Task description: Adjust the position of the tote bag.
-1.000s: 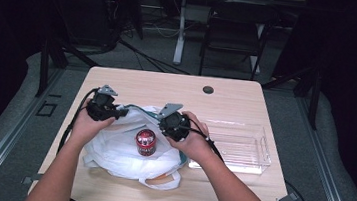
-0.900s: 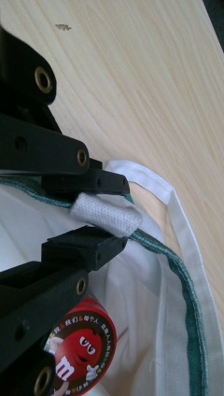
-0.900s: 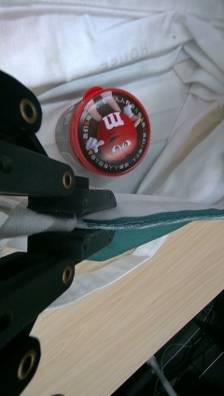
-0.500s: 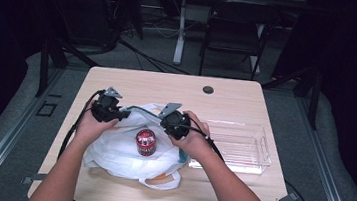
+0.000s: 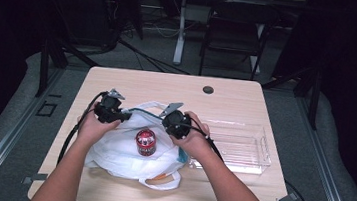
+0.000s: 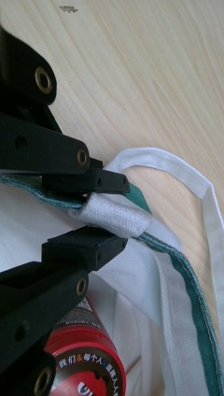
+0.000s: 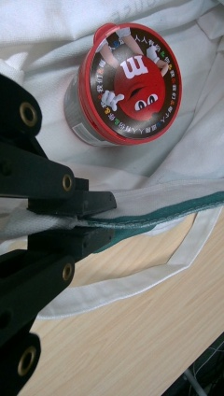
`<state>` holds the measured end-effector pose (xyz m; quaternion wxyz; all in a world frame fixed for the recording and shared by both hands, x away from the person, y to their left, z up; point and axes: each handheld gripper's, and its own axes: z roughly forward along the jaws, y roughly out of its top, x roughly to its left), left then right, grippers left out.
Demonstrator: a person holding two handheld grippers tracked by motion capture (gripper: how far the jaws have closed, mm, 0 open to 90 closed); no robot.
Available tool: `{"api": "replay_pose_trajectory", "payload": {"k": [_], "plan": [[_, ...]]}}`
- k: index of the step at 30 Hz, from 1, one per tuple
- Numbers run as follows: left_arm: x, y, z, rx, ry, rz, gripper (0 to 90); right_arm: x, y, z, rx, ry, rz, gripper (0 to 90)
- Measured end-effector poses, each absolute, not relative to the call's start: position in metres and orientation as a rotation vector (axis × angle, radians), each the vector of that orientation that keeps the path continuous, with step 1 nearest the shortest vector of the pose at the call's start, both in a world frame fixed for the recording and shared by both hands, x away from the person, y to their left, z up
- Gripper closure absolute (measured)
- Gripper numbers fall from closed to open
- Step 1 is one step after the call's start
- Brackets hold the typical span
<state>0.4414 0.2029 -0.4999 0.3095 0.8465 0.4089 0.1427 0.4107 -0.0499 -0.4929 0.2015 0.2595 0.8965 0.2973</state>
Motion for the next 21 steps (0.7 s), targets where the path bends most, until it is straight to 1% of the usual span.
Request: {"api": "replay_pose_trajectory", "payload": {"k": [11, 21], "plan": [[0.446, 0.2, -0.509, 2.26, 1.088, 0.366, 72.4, 0.416, -0.05, -0.499, 0.76, 2.526, 0.826, 83.8], [0.445, 0.201, -0.513, 2.238, 1.095, 0.375, 71.6, 0.417, -0.049, -0.501, 0.774, 2.529, 0.831, 83.8]]}}
